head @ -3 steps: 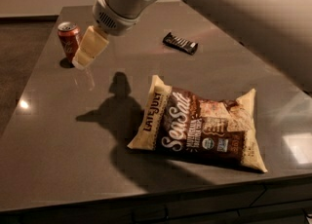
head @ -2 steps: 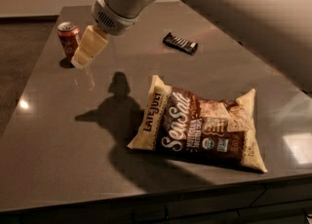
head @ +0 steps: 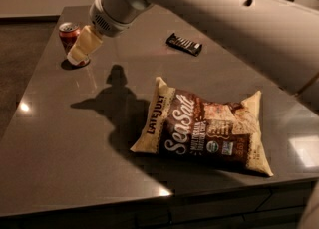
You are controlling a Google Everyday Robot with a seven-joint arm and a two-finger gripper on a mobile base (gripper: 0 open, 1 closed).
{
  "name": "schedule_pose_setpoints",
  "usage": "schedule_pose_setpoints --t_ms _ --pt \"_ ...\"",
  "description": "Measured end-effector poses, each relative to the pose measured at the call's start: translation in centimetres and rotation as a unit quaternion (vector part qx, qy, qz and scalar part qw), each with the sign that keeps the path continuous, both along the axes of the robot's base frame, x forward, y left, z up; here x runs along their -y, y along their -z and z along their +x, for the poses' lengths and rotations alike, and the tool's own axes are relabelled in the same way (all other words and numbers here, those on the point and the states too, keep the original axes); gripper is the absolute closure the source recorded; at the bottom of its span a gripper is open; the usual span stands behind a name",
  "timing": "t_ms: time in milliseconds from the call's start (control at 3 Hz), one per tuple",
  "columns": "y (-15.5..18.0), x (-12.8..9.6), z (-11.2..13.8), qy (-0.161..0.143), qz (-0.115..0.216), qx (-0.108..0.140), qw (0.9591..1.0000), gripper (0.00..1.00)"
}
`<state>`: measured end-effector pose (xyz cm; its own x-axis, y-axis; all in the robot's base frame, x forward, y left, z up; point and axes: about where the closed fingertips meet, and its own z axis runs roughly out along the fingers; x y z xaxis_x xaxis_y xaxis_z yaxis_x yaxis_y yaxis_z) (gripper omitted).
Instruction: Move coke can near brown chip bag
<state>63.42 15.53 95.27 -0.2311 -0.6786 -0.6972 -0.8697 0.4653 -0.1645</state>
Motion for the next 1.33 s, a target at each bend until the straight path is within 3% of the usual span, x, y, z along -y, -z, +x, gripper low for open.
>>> schedule_pose_setpoints --t_ms 1333 --pt "3.2 -7.6 5.9 0.016 0.064 -0.011 0.9977 0.0"
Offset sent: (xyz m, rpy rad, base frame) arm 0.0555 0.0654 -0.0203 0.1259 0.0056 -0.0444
